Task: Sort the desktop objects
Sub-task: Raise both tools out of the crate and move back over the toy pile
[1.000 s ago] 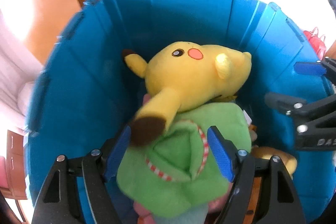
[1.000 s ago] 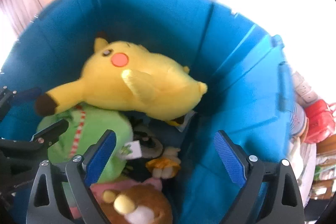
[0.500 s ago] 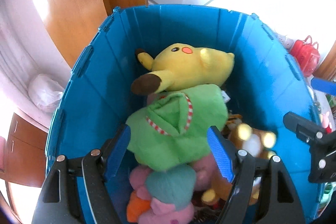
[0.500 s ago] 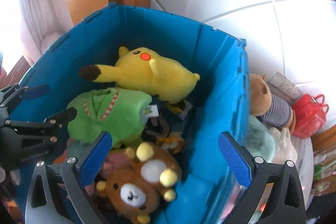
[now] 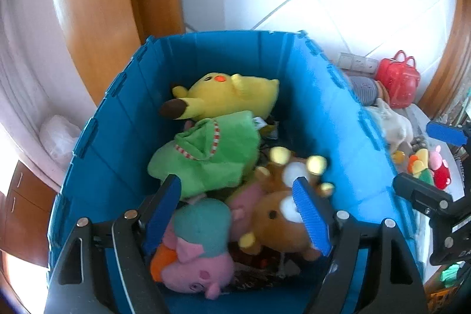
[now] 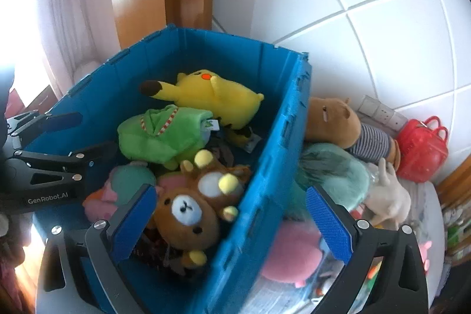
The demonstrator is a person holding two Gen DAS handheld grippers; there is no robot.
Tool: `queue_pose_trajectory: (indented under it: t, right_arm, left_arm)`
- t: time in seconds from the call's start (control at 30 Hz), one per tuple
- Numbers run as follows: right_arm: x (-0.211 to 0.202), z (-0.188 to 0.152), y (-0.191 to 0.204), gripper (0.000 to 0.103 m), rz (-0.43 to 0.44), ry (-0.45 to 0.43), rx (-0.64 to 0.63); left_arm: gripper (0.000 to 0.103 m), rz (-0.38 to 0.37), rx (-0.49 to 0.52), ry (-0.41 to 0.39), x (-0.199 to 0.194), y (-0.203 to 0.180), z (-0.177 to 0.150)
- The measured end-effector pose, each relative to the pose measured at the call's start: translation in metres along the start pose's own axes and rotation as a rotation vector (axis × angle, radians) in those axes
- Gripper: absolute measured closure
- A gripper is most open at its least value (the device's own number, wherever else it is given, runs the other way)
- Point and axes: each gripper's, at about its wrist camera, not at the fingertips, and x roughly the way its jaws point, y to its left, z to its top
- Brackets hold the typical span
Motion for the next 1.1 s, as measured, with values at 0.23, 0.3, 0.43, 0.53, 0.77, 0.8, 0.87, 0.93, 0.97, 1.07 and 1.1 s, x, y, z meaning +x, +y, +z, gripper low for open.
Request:
queue_pose_trajectory:
  t: [0.23,0.3,0.43,0.53,0.77,0.8,0.87,0.93,0.97,1.07,1.1]
  right_arm:
    - [-0.030,-0.046,-0.038,0.000,0.018,-0.024,0.022]
    - [-0.037,-0.060,-0.052,0.000,0.019,-0.024,0.025]
    - [-0.050,-0.085,-0.082,0.000,0.019,-0.025,0.039]
    - [-0.060,-0.101,-0.105,0.000,0.020,-0.026,0.057]
    - [-0.082,-0.145,-0.160,0.000,0.021,-0.015,0.097]
    - [-0.084,-0.151,-0.167,0.000,0.017,-0.014,0.103]
    - [-0.090,-0.163,-0.184,0.000,0.006,-0.012,0.118]
    - [-0.095,-0.176,-0.201,0.000,-0.006,-0.010,0.133]
    - [-0.098,-0.183,-0.210,0.000,-0.016,-0.008,0.137]
    - [-0.104,-0.202,-0.235,0.000,-0.049,-0.001,0.149]
    - [-0.106,-0.208,-0.244,0.000,-0.059,0.004,0.159]
  left_arm:
    - [0.025,-0.036,0.023,-0.061,-0.027,-0.065,-0.018]
    - [0.025,-0.028,0.035,-0.065,-0.030,-0.086,-0.023]
    - [0.025,-0.018,0.053,-0.062,-0.032,-0.128,-0.032]
    - [0.025,-0.023,0.071,-0.056,-0.032,-0.157,-0.038]
    - [0.025,-0.045,0.084,-0.055,-0.036,-0.223,-0.052]
    - [0.025,-0.049,0.087,-0.054,-0.037,-0.233,-0.054]
    - [0.025,-0.057,0.093,-0.048,-0.037,-0.254,-0.060]
    - [0.025,-0.068,0.096,-0.044,-0.036,-0.274,-0.065]
    - [0.025,-0.075,0.098,-0.041,-0.034,-0.284,-0.068]
    - [0.025,-0.096,0.103,-0.031,-0.030,-0.314,-0.077]
    - [0.025,-0.105,0.106,-0.025,-0.028,-0.323,-0.080]
